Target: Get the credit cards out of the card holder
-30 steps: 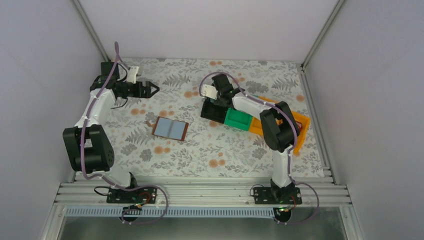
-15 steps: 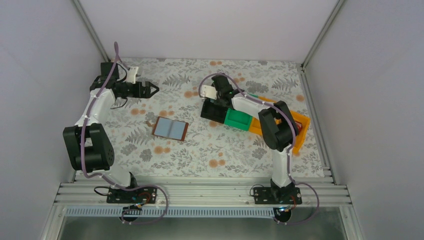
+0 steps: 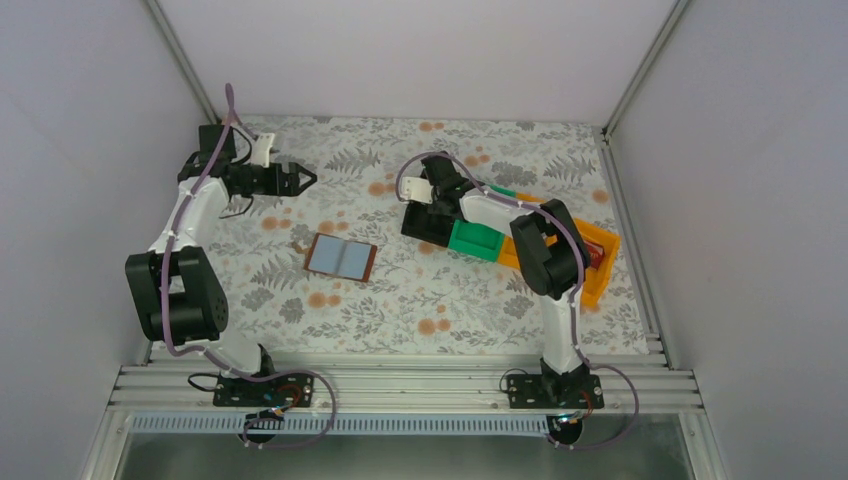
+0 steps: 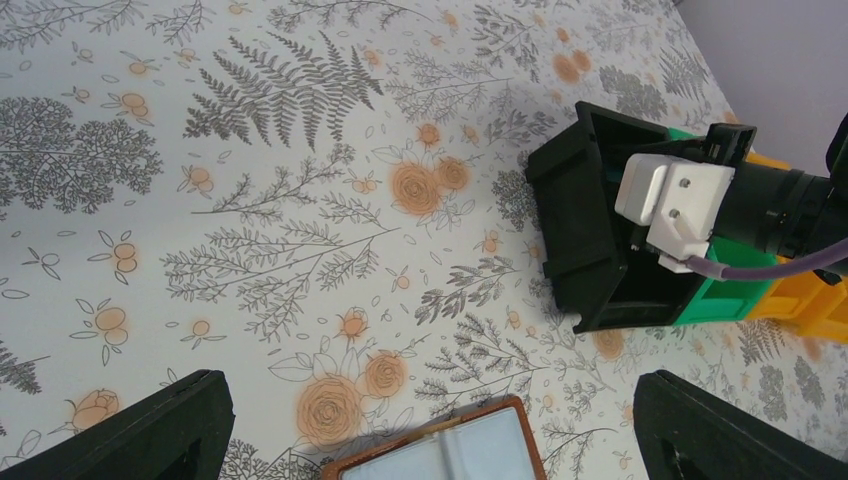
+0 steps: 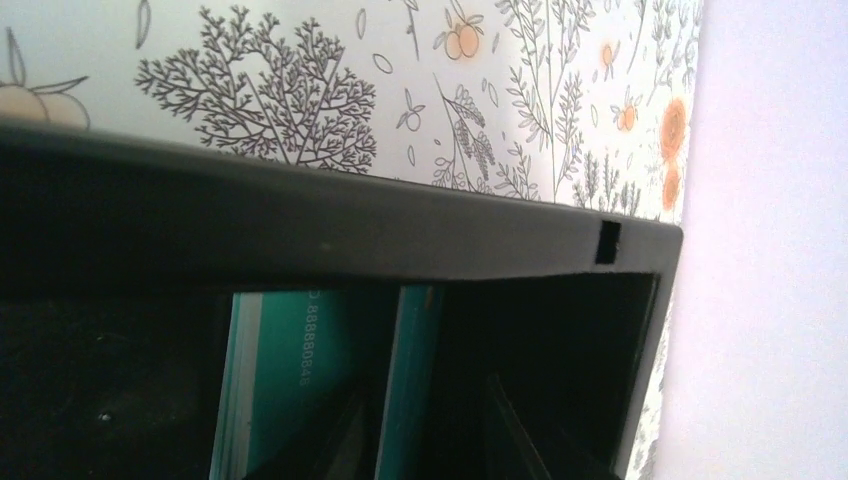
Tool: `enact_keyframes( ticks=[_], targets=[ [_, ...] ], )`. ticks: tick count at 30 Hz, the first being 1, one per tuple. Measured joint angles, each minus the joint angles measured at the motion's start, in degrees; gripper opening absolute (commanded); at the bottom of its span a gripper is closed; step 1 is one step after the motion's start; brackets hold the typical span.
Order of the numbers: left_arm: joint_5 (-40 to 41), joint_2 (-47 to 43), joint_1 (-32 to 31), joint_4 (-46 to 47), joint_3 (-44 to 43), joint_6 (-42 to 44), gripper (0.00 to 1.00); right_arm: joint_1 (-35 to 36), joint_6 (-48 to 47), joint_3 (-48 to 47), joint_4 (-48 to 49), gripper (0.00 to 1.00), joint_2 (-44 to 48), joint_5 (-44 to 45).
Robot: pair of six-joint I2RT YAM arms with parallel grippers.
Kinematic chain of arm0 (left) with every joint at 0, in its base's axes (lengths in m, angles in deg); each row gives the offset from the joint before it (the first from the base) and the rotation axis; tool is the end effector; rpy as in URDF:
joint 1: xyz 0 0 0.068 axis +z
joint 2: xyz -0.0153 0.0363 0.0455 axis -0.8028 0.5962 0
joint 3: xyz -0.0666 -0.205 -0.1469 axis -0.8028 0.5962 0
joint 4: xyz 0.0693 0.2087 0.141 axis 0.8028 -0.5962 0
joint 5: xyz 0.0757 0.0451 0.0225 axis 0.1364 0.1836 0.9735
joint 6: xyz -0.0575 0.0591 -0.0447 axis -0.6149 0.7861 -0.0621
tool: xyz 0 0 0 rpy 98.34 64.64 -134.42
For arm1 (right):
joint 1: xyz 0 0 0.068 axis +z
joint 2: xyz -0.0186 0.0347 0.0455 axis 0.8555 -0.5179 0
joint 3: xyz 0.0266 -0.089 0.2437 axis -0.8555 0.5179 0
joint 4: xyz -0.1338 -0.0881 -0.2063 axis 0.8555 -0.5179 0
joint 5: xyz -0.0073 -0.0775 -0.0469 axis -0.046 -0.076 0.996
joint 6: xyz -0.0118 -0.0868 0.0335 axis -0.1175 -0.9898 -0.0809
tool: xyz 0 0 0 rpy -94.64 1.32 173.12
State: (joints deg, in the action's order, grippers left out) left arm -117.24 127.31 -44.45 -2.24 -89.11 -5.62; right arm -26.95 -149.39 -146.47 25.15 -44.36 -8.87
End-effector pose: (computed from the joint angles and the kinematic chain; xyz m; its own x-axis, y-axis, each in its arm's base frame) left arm 0.3634 -0.0011 0.2372 -0.7566 -0.0319 -0.6531 0.3772 0.7946 -0.4758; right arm 0.4219 0.2356 0.1183 -0.0033 -0.9864 -0.1642 -0.7216 0.1160 -0.6825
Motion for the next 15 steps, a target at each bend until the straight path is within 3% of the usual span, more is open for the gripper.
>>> enact_keyframes(
  ticks=[2, 7, 10, 15],
  targets=[
    [-0.20, 0.00, 0.17, 0.00, 0.00, 0.09, 1.00, 0.00, 0.02, 0.00, 0.07, 0.53, 0.00, 0.22],
    [-0.68, 0.00, 0.33, -0.09, 0.00, 0.11, 1.00, 0.00, -0.24, 0.00, 0.00, 0.75, 0.00, 0.85],
    [-0.98, 0.00, 0.33, -0.22, 0.00, 0.13, 1.00, 0.11, -0.07, -0.07, -0.26, 0.99, 0.02, 0.90],
    [-1.18, 0.00, 0.70, -0.24, 0.00, 0.15, 1.00, 0.11, 0.90, -0.39, -0.72, 0.99, 0.13, 1.18]
  ],
)
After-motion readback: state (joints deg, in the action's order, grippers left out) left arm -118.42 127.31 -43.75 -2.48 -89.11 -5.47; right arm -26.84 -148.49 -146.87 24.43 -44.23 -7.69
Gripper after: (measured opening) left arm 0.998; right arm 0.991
